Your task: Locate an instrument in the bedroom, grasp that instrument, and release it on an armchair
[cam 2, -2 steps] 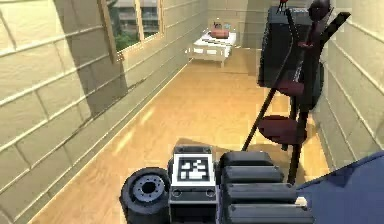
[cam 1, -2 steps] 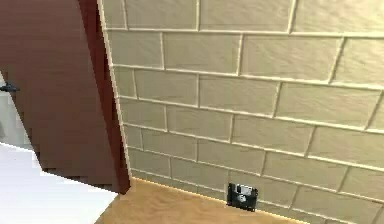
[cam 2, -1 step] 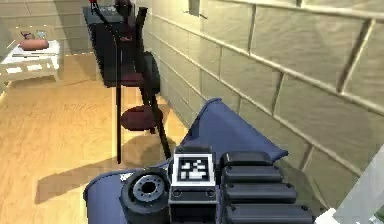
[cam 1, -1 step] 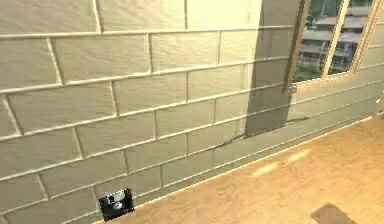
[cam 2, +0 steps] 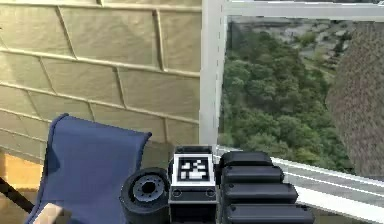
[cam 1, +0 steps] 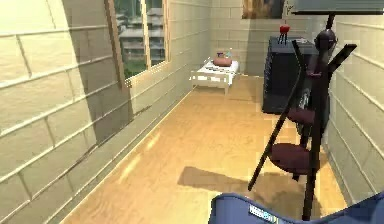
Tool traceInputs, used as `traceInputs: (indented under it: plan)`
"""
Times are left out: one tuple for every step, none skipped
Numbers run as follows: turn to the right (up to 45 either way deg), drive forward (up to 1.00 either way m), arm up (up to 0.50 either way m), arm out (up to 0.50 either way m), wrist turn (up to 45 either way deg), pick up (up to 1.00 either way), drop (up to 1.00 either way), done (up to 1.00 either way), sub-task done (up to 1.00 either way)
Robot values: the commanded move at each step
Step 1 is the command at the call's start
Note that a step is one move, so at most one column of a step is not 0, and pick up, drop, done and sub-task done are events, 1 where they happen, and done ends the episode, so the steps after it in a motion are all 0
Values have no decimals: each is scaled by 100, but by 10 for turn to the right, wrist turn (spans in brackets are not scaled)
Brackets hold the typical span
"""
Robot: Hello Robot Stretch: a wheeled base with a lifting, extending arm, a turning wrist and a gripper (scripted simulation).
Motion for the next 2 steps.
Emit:
traceInputs:
  plan:
    - [450, 0, 0, 0, 0, 0, 0, 0, 0]
    - [180, 0, 0, 0, 0, 0, 0, 0, 0]
